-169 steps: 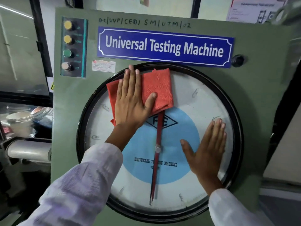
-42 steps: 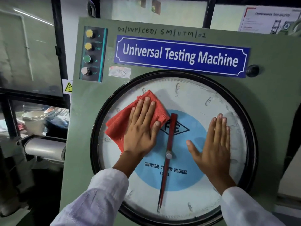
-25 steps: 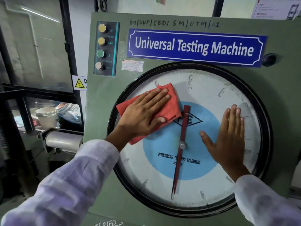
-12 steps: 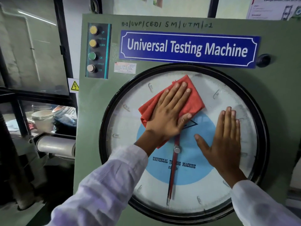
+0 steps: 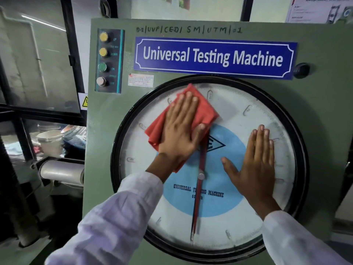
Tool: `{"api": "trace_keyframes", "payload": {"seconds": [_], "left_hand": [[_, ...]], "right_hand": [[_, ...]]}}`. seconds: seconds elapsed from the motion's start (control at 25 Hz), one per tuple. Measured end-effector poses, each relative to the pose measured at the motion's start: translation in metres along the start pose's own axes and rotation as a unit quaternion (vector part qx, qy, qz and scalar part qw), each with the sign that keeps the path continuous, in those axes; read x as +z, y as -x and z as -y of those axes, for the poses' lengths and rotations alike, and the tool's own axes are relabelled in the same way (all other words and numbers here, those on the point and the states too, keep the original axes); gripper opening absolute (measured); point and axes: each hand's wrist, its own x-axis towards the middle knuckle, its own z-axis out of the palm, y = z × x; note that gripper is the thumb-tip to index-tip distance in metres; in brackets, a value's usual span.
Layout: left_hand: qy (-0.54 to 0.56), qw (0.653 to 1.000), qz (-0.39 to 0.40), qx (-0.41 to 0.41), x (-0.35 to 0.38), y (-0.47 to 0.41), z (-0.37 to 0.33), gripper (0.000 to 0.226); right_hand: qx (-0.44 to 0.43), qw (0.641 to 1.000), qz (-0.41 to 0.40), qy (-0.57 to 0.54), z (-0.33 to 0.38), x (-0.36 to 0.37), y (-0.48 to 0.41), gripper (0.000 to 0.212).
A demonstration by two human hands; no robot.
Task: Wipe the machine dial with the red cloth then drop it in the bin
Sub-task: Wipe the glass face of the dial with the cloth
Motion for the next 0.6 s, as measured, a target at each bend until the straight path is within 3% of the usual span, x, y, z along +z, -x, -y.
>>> {"api": "trace_keyframes", "payload": {"seconds": [0.16,0.28,0.44,0.6], "left_hand": [[0.044,0.994,0.04,0.089,0.014,0.002,-0.031,0.068],[-0.026,0.986,0.089,0.141,-0.009,0.026,0.007,0.069],[-0.076,0.995,0.042,0.048,-0.026,0.031,0.053,0.072],[-0.067,0.998,-0.004,0.002,-0.004,0.014,0.024,0.071]], "right_hand": [[-0.005,1.0,0.008,-0.011,-0.001,-0.003,0.0,0.107],[-0.004,1.0,0.013,-0.013,-0.003,-0.004,0.001,0.108],[0.008,1.0,0.005,-0.005,-0.001,-0.004,-0.001,0.107],[0.056,0.998,0.007,-0.02,0.002,-0.004,0.013,0.107]]}}
